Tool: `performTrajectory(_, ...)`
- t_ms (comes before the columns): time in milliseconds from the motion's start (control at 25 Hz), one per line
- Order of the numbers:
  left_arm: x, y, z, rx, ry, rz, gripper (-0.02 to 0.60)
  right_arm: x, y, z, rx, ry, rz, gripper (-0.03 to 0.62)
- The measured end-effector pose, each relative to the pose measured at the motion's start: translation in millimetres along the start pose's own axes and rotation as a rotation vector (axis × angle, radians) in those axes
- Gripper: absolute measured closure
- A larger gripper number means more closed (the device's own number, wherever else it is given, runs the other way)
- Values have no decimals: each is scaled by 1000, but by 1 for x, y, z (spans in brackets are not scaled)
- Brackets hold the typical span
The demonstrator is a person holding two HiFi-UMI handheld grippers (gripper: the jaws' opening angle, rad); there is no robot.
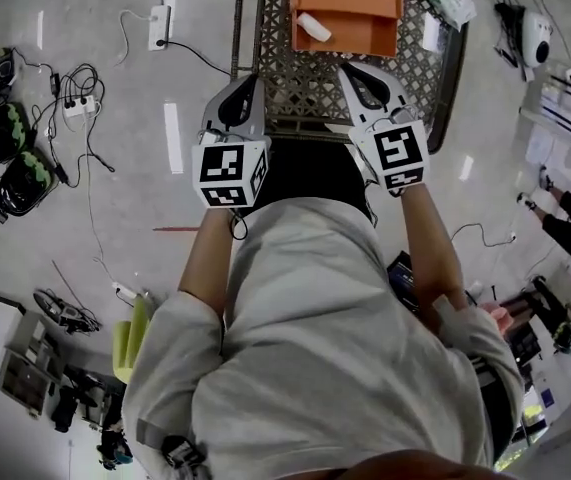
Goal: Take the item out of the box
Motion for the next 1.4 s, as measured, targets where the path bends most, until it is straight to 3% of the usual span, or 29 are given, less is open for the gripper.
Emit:
performTrajectory(280,21,18,-24,45,-62,68,572,-8,20,-50,99,-75,8,589)
performTrajectory(680,36,37,-46,98,-98,116,572,-24,59,-108,264,-81,133,589)
performTrajectory(1000,38,45,-54,108,-124,156,572,-26,64,-138,326,-78,235,588)
performTrajectory(1280,43,45,-64,118,-134,170,572,-24,69,-160,371,-103,232,586)
performTrajectory(1400,46,44,-62,120,-146,171,572,-24,74,-170,397,-113,221,474)
Point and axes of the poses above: the fingertips, and each gripper's own axes: z backward along the fingers, x to its left, y out of its underside, the point moved 9 cm from there along z, backward along the fingers, and after that the axes turned 8 degrees about y, right-handed, at the moved point
